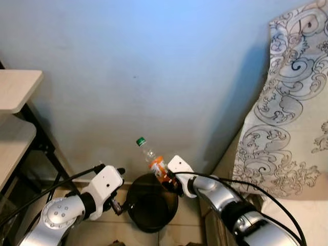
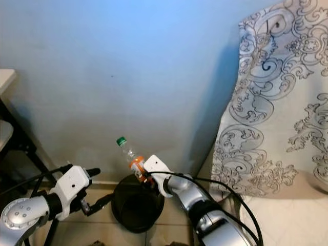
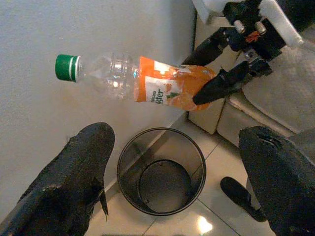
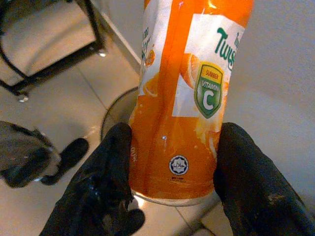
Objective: Clean up the room
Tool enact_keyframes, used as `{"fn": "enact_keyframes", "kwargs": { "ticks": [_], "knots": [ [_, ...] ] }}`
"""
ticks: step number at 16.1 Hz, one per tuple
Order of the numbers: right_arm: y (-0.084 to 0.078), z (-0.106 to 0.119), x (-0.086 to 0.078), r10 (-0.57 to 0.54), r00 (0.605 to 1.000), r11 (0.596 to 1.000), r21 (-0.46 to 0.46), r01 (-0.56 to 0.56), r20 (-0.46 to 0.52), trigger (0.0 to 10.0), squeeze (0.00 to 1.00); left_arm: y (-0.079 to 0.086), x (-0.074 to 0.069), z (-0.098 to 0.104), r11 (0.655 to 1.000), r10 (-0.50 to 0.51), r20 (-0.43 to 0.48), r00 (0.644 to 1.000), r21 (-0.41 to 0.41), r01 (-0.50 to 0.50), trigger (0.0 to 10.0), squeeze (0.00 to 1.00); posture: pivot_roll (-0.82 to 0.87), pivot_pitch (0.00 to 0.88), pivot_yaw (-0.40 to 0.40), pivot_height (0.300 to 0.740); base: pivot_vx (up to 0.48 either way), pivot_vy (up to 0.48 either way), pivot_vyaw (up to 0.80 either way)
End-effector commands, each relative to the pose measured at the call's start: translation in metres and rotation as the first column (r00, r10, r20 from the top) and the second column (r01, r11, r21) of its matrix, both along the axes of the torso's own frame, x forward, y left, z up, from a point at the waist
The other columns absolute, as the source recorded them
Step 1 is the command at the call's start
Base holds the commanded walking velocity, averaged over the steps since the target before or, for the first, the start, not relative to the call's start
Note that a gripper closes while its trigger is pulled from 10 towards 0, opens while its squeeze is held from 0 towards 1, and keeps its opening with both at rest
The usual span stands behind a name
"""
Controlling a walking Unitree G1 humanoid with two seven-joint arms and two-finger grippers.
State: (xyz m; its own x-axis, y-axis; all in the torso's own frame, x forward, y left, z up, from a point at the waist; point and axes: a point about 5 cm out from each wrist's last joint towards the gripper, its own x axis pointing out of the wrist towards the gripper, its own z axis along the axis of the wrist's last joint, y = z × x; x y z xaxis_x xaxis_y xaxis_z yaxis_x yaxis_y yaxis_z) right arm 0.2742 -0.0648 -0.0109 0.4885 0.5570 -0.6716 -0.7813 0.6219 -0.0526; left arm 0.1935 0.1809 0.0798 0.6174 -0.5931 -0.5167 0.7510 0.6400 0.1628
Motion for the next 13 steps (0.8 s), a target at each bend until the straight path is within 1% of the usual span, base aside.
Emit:
{"fn": "enact_keyframes", "kwargs": {
  "ticks": [1,3,6,7,8,13],
  "knots": [
    [-0.0007,0.0012,0.0035,-0.008,1.0,1.0,-0.028,0.009,0.024,10.0,0.0,-0.0008,-0.0027,-0.0011,1.0,-0.017,-0.016,1.0,0.011,0.017,10.0,0.0,0.06,0.055,-0.065,0.74,0.0,0.0,0.0],
    [0.0005,0.0001,0.0043,-0.018,0.999,0.998,-0.058,0.02,0.03,10.0,0.0,-0.0006,-0.0033,-0.0015,1.0,-0.021,-0.019,1.0,0.017,0.021,10.0,0.0,0.07,0.055,-0.066,0.74,0.0,0.0,0.0],
    [0.0037,0.0006,0.0051,-0.028,0.999,0.998,-0.053,0.03,0.029,10.0,0.0,-0.0005,-0.0043,-0.0021,1.0,-0.02,-0.021,1.0,0.021,0.02,10.0,0.0,0.07,0.051,-0.068,0.74,0.0,0.0,0.0],
    [0.0036,0.0003,0.0055,-0.046,0.999,0.997,-0.053,0.047,0.027,10.0,0.58,-0.0008,-0.0042,-0.0021,1.0,-0.021,-0.021,1.0,0.021,0.022,10.0,0.0,0.07,0.049,-0.067,0.74,0.0,0.0,0.0],
    [0.0038,0.0006,0.006,-0.058,0.998,0.997,-0.045,0.059,0.024,10.0,1.0,-0.0009,-0.004,-0.0019,1.0,-0.022,-0.021,1.0,0.02,0.022,10.0,0.0,0.07,0.048,-0.067,0.74,0.0,0.0,0.0],
    [0.0066,0.0001,0.0052,-0.065,0.998,0.997,-0.038,0.066,0.017,10.0,1.0,-0.0012,-0.0025,-0.0017,0.999,-0.025,-0.018,1.0,0.02,0.026,10.0,0.0,0.07,0.046,-0.065,0.74,0.0,0.0,0.0]
  ]
}}
